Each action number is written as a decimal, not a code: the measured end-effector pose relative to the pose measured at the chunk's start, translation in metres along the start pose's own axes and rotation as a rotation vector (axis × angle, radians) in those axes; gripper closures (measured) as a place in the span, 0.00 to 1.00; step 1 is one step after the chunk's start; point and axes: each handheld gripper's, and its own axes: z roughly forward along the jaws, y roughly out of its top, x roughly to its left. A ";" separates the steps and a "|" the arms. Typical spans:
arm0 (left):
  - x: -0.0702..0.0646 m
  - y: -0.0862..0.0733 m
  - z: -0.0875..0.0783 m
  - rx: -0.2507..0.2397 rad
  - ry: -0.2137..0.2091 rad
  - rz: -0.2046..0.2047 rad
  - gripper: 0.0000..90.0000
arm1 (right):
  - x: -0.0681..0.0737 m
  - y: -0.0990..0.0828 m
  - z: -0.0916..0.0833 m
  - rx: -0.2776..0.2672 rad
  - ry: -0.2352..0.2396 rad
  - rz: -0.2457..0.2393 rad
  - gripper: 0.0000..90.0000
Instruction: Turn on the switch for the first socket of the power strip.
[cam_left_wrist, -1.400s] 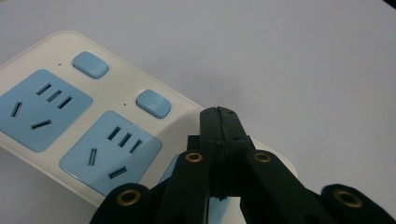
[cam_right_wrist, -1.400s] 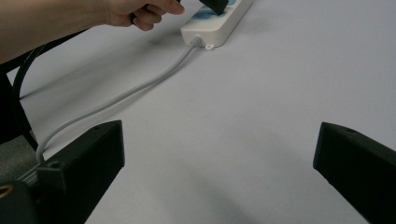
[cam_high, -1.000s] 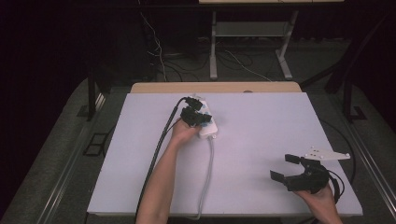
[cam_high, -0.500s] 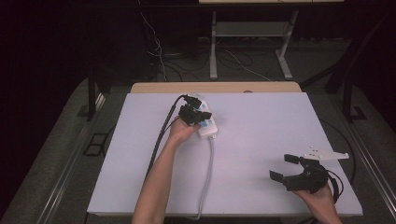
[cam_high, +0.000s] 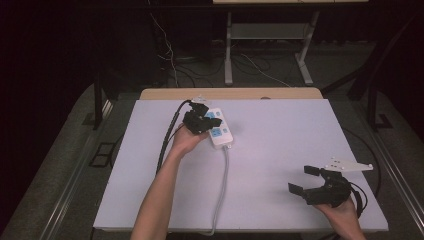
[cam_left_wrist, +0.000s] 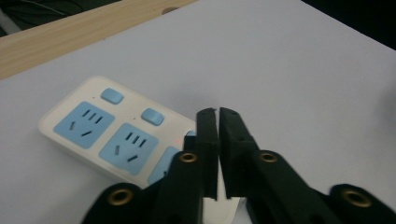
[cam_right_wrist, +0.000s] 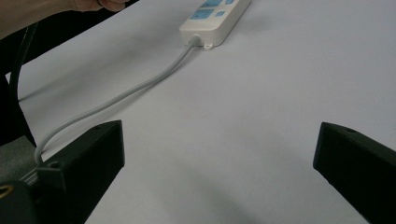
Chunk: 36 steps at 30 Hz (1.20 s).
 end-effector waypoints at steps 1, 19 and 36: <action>0.000 -0.001 -0.003 0.003 0.001 0.003 0.90 | 0.000 0.000 0.000 0.000 0.000 0.000 0.02; 0.006 -0.024 -0.054 -0.054 -0.013 -0.060 0.18 | 0.002 0.000 0.005 0.012 0.010 0.002 0.02; -0.007 -0.052 -0.091 -0.072 -0.029 -0.044 0.00 | 0.004 0.000 0.007 0.018 0.011 -0.002 0.02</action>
